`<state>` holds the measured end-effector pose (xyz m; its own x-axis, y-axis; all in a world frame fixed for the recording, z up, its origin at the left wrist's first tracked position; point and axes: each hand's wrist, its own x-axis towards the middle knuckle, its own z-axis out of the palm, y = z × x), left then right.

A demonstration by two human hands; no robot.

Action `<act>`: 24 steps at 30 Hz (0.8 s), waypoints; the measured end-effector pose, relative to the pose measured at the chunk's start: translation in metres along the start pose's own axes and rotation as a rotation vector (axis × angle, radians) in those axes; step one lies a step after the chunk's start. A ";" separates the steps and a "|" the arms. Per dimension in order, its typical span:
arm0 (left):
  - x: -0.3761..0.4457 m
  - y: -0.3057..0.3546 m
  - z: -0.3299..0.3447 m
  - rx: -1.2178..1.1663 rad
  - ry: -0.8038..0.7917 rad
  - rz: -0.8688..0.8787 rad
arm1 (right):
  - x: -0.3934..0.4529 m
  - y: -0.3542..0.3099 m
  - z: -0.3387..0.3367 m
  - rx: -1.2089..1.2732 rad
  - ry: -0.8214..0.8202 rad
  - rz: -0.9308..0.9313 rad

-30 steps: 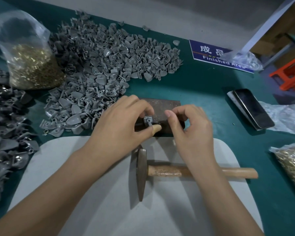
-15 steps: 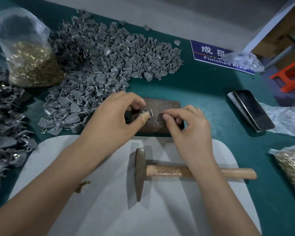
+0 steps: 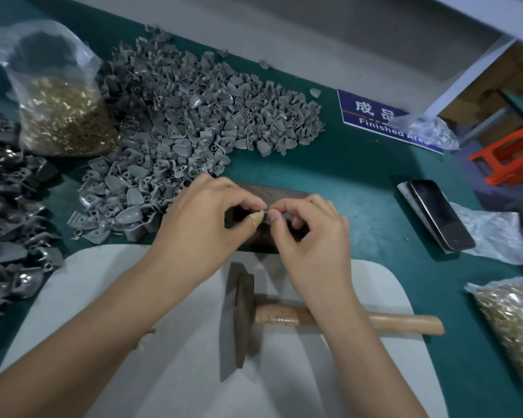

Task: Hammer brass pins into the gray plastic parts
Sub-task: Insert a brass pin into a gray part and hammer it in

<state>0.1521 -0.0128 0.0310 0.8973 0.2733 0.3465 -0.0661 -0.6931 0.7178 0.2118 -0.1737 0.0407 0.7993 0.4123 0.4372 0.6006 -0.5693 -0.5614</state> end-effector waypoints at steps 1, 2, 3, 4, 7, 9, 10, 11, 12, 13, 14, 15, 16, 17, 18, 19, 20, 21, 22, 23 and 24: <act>-0.001 0.000 0.001 -0.008 0.005 -0.013 | 0.000 0.000 0.001 -0.012 -0.002 -0.007; -0.001 0.000 0.001 -0.015 0.015 -0.025 | 0.000 -0.001 0.001 -0.017 -0.004 -0.012; -0.002 0.000 0.001 -0.017 0.022 -0.032 | 0.000 -0.001 0.001 -0.016 -0.004 -0.019; -0.002 0.000 0.001 -0.017 0.025 -0.034 | 0.001 -0.001 0.001 -0.016 -0.007 -0.027; -0.003 0.000 0.002 -0.024 0.020 -0.041 | 0.001 0.001 0.000 0.016 -0.025 -0.031; -0.001 0.000 0.000 -0.042 0.005 -0.052 | 0.001 0.001 0.000 0.027 -0.024 -0.037; -0.001 0.000 -0.001 -0.047 -0.004 -0.054 | 0.001 -0.001 -0.001 -0.014 -0.015 -0.054; 0.000 -0.001 -0.002 -0.047 -0.012 -0.054 | 0.002 -0.003 -0.001 -0.082 -0.004 -0.080; 0.001 -0.001 -0.002 -0.042 -0.016 -0.053 | 0.002 -0.005 -0.001 -0.144 0.003 -0.099; 0.001 -0.002 -0.003 -0.037 -0.017 -0.052 | 0.002 -0.006 -0.001 -0.182 0.008 -0.101; 0.001 -0.002 -0.003 -0.035 -0.016 -0.051 | 0.002 -0.006 -0.002 -0.191 0.009 -0.090; 0.001 -0.002 -0.003 -0.037 -0.015 -0.049 | 0.002 -0.006 -0.003 -0.177 0.003 -0.075; 0.001 -0.002 -0.002 -0.041 -0.013 -0.046 | 0.002 -0.005 -0.004 -0.156 -0.007 -0.063; 0.000 -0.002 -0.002 -0.044 -0.010 -0.043 | 0.002 -0.004 -0.005 -0.142 -0.022 -0.057; 0.000 -0.002 -0.002 -0.046 -0.006 -0.040 | 0.003 -0.003 -0.007 -0.134 -0.037 -0.055; 0.000 -0.003 -0.001 -0.047 -0.002 -0.039 | 0.003 -0.003 -0.008 -0.125 -0.048 -0.058; 0.000 -0.003 -0.001 -0.050 0.003 -0.038 | 0.003 -0.003 -0.009 -0.113 -0.054 -0.063; 0.000 -0.003 -0.001 -0.054 0.007 -0.037 | 0.003 -0.003 -0.009 -0.101 -0.055 -0.069; 0.001 -0.003 -0.001 -0.060 0.010 -0.035 | 0.002 -0.002 -0.009 -0.089 -0.053 -0.072; 0.001 -0.004 -0.001 -0.064 0.012 -0.033 | 0.002 -0.002 -0.009 -0.074 -0.051 -0.068; 0.001 -0.004 -0.001 -0.069 0.014 -0.029 | 0.001 -0.002 -0.008 -0.052 -0.052 -0.055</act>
<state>0.1528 -0.0092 0.0291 0.8933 0.3021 0.3327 -0.0706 -0.6369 0.7677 0.2117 -0.1779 0.0478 0.7659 0.4798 0.4281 0.6430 -0.5804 -0.4997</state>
